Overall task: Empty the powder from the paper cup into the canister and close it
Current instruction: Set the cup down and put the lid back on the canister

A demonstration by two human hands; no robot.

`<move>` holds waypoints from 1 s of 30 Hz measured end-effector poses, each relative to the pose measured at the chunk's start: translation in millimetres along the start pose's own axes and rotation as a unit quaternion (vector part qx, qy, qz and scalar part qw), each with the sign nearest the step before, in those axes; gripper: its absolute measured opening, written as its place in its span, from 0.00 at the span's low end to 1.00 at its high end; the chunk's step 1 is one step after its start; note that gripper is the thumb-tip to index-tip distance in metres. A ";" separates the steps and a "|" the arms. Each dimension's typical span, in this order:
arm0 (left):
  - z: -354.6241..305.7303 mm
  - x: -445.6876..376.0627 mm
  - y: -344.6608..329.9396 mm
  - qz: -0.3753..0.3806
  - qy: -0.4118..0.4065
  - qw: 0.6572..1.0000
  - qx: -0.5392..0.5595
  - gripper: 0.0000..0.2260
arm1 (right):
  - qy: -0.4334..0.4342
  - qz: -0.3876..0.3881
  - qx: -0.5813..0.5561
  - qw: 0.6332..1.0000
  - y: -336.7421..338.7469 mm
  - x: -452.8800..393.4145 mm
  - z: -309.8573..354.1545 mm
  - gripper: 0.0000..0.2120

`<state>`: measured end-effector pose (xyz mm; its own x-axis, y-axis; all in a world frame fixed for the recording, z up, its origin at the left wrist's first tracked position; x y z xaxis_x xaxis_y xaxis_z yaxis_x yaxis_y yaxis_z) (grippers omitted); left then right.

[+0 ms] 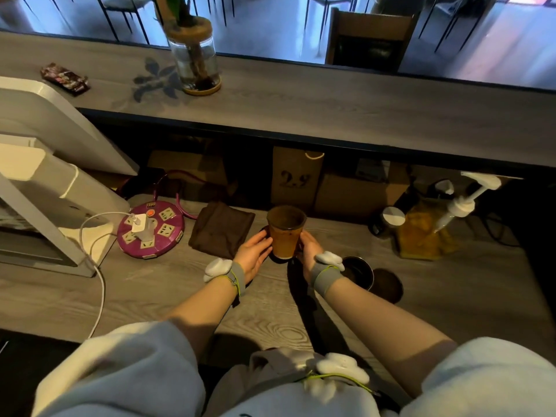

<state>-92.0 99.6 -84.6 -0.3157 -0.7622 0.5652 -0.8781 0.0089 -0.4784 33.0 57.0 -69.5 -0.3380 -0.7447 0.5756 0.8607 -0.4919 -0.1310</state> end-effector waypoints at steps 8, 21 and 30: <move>21.6 -13.2 5.1 -0.031 0.014 0.998 0.049 0.21 | -0.008 -0.046 -0.060 0.997 4.8 -12.4 -28.3 0.19; 27.4 -12.4 12.2 -0.021 0.025 0.999 0.019 0.19 | -0.039 -0.064 -0.081 0.994 15.7 -19.0 -42.8 0.19; 23.1 3.7 12.2 -0.025 0.033 0.999 -0.031 0.16 | -0.076 -0.037 -0.045 0.995 24.1 -14.8 -42.8 0.19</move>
<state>-95.5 81.9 -103.9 -0.2918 -0.7183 0.6316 -0.9134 0.0132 -0.4069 42.5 36.8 -115.8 -0.3320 -0.6314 0.7008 0.7960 -0.5862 -0.1510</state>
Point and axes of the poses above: each hand's wrist, its own x-axis away from the middle knuckle, its own y-axis out of the back of the hand, z = x × y, the point moved 3 cm from there along -x, towards the middle knuckle, and after that the axes turned 7 degrees about x, right-handed, at the moved point
